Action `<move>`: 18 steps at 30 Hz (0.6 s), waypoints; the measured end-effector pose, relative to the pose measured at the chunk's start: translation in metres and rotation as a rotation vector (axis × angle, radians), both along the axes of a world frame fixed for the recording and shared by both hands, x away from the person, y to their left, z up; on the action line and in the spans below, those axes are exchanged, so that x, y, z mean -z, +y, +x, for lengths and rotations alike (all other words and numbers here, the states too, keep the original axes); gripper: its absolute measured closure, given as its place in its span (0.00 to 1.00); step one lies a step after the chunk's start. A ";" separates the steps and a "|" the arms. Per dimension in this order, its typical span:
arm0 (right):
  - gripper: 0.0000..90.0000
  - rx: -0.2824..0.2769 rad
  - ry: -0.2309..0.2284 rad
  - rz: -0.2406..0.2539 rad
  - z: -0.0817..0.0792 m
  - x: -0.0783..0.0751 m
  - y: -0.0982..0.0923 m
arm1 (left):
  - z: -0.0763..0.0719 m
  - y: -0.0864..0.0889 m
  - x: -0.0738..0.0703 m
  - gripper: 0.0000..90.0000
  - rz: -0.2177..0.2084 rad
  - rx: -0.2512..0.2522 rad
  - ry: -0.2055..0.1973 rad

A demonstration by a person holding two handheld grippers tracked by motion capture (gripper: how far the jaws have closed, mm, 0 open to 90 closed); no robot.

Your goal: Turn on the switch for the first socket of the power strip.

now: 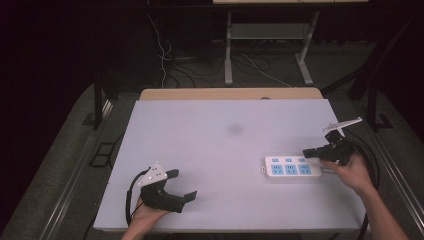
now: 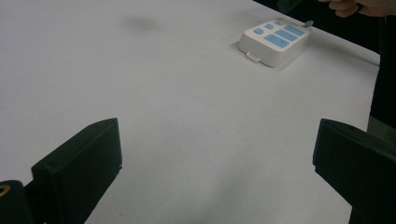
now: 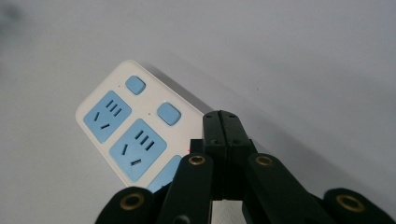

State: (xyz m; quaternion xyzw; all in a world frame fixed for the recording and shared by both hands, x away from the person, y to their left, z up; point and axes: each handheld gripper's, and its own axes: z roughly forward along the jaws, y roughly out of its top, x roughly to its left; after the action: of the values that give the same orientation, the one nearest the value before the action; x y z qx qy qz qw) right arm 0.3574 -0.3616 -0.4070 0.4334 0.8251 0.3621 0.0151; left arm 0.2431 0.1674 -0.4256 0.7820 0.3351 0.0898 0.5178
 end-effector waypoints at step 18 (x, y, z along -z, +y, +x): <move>0.96 0.068 -0.029 0.030 -0.021 -0.033 -0.002 | -0.001 0.001 -0.001 0.00 -0.017 0.001 0.001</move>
State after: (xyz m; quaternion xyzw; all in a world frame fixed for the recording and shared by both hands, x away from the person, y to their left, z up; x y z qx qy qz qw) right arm 0.3363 -0.3631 -0.3736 0.4561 0.8041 0.3800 0.0325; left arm 0.2421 0.1686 -0.4247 0.7777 0.3358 0.0863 0.5244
